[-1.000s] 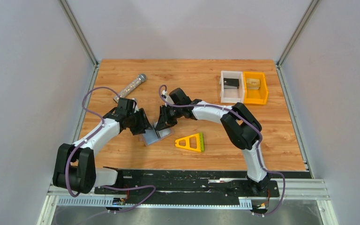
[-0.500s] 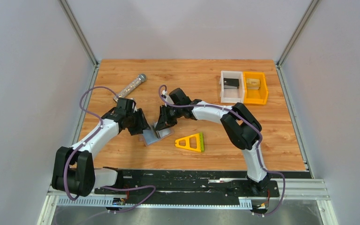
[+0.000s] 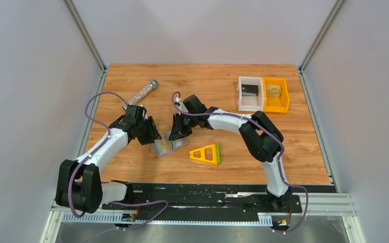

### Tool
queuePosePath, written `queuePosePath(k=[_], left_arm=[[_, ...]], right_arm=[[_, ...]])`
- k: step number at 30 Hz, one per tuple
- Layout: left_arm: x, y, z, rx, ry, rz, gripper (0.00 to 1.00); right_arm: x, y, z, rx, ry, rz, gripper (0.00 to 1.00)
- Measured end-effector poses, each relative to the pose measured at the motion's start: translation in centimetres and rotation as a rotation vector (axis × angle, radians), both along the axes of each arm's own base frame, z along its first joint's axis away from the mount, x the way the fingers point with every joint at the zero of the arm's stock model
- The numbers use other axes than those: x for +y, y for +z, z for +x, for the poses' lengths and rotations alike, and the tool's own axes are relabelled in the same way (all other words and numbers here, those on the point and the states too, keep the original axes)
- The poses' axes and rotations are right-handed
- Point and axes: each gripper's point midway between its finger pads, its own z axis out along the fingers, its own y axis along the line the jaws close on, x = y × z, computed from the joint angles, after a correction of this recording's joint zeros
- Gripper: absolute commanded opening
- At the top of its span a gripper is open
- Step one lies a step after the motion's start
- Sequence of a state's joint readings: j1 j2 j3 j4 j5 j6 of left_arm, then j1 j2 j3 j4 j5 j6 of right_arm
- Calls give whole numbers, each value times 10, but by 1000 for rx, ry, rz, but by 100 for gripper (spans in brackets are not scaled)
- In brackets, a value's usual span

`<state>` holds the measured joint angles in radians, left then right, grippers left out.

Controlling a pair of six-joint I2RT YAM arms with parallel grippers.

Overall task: Take the credit cards out of the card holder
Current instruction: Remove the credit card from the card holder.

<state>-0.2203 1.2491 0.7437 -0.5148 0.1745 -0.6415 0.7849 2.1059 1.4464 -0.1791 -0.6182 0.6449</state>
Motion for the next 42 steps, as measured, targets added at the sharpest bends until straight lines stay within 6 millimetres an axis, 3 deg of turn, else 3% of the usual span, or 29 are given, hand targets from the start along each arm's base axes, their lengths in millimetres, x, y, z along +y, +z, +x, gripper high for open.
queuePosePath(k=[8,13,20,25,30,35,42], left_arm=[[-4,-9,2,29,-11,-14,46],[-5,-14,2,40,-13,-14,46],[-2,-19,1,55,-6,2,40],[4,-28,2,90,16,8,35],[10,-34,2,112,38,8,29],[13,-35,3,115,47,14,22],[16,-46,-2,152,50,33,19]], right_arm=[[-11,-7,11,-22,-44,-50,20],[-29,-16,15,-25,-101,-141,24],[-46,8,23,-83,-164,-204,24],[-37,28,28,-122,-158,-170,24],[-20,33,18,-124,-112,-134,23],[-3,12,8,-90,-58,-114,21],[3,-17,1,-28,-28,-117,20]])
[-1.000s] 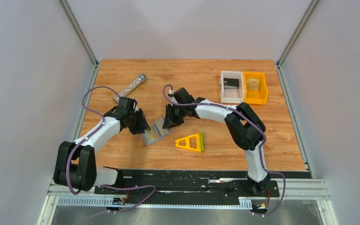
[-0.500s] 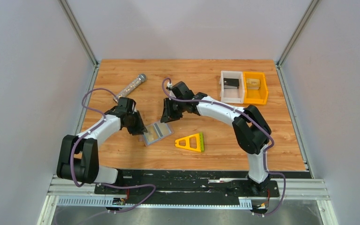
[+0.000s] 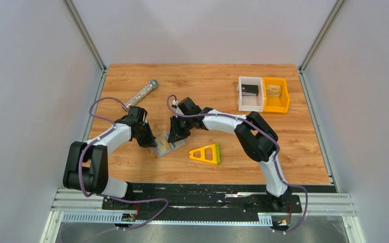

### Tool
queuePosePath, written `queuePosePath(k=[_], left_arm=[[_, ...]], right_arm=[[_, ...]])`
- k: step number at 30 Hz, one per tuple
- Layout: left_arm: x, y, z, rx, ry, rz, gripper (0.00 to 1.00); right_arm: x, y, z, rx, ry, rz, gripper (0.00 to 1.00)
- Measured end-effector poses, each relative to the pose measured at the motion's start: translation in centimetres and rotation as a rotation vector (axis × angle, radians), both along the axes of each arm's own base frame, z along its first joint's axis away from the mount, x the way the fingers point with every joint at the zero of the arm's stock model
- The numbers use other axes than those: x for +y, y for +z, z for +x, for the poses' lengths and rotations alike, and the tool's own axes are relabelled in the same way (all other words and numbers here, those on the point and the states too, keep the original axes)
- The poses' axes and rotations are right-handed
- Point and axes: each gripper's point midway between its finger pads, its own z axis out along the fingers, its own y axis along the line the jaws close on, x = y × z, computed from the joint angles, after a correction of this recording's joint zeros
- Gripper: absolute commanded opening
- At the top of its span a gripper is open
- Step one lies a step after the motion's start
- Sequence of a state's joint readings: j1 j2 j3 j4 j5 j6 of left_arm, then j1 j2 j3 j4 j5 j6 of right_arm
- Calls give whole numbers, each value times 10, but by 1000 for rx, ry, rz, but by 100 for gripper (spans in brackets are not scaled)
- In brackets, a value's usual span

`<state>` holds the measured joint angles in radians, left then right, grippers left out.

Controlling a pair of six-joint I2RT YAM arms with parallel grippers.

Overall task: Take the credit cards out of the card holder
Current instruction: Remove the credit card from the card holder.

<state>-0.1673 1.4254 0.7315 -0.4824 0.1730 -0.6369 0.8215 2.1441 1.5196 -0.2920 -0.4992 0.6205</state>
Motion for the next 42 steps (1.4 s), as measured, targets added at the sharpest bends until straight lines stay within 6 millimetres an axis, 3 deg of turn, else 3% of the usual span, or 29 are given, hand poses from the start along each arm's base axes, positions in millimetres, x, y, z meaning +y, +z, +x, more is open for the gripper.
queuePosePath(k=[11,25,32,42], left_arm=[[-1,-3,0,7,-2,-3,18],[-2,-4,0,8,-10,-14,18],[-2,-4,0,9,-14,-17,18],[-3,-5,0,10,-15,-22,18]], right_arm=[[7,-19,0,34,20,7,19],[14,-22,1,40,35,31,19],[14,-25,2,52,39,33,0],[9,-26,4,67,49,105,0]])
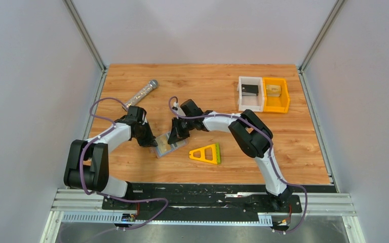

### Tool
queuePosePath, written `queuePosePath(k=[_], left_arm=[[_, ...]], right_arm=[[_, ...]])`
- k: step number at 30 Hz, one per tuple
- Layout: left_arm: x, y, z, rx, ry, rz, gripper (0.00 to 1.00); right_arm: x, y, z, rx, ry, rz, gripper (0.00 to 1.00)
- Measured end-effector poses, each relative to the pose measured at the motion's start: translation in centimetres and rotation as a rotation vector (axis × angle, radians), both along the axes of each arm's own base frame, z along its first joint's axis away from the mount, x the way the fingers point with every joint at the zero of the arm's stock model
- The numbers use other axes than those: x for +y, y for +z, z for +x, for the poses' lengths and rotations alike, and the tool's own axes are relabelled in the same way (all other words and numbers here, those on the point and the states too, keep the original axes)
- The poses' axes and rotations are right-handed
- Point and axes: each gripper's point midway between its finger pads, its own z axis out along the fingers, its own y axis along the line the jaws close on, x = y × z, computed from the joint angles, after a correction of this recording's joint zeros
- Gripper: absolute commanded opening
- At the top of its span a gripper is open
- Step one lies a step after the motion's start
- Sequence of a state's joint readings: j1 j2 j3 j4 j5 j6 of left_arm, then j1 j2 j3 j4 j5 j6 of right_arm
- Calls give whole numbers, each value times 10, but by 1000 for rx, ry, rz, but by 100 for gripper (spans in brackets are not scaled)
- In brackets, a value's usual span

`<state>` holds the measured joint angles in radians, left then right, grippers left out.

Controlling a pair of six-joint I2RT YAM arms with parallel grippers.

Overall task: Take the credit cards out of the card holder
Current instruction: Remove the credit card from the card holder.

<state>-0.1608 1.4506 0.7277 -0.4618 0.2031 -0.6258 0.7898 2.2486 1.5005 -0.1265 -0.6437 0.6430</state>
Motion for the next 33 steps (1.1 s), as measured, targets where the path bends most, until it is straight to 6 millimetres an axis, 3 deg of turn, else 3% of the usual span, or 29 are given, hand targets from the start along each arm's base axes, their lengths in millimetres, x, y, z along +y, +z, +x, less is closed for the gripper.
queuePosePath(k=[14,19,25,29,33], left_arm=[[-2,0,2,-5,-3,-10,18],[-3,0,2,-5,-4,-16,18],[-4,0,4,-9,-5,-27,18],[-4,0,4,-10,-6,-28,18],[-5,0,4,-10,-6,-30,18]], right_arm=[[0,7,0,4,1,39,0],[-1,7,0,4,-1,39,13],[-1,7,0,3,0,39,18],[0,8,1,3,0,40,14],[-1,7,1,3,-2,38,0]])
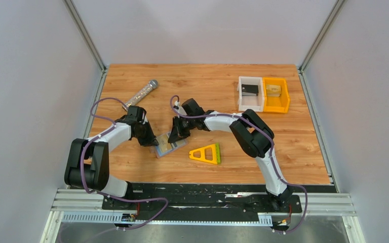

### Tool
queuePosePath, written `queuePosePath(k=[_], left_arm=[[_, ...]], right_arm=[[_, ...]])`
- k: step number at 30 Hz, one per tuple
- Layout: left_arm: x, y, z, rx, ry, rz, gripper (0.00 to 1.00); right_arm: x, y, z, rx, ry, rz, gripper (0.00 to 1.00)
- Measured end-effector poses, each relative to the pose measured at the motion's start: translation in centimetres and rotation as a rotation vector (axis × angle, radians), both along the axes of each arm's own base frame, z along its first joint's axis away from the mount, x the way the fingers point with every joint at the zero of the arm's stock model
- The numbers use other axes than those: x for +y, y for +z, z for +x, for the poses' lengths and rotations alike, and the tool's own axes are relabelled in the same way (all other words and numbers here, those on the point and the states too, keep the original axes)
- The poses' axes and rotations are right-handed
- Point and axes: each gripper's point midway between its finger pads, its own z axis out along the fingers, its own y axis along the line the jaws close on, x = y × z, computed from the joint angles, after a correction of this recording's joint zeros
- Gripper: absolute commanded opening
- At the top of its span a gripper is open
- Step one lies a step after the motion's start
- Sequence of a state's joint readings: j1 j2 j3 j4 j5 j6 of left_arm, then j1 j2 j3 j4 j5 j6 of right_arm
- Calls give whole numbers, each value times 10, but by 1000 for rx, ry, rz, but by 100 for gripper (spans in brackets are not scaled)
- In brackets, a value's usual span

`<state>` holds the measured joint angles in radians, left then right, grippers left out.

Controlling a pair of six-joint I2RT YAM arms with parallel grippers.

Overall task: Take the credit cards out of the card holder
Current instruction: Remove the credit card from the card holder.

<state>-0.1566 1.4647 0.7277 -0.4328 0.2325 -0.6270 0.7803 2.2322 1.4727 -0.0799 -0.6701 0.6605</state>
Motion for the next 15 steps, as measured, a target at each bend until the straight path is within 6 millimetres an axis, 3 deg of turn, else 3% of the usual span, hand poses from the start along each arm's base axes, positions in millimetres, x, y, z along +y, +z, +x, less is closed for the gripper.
queuePosePath(k=[10,15], left_arm=[[0,0,0,-2,-1,-2,20],[0,0,1,-2,-1,-2,20]], right_arm=[[-3,2,3,8,3,17,0],[-15,-1,6,19,-14,16,0]])
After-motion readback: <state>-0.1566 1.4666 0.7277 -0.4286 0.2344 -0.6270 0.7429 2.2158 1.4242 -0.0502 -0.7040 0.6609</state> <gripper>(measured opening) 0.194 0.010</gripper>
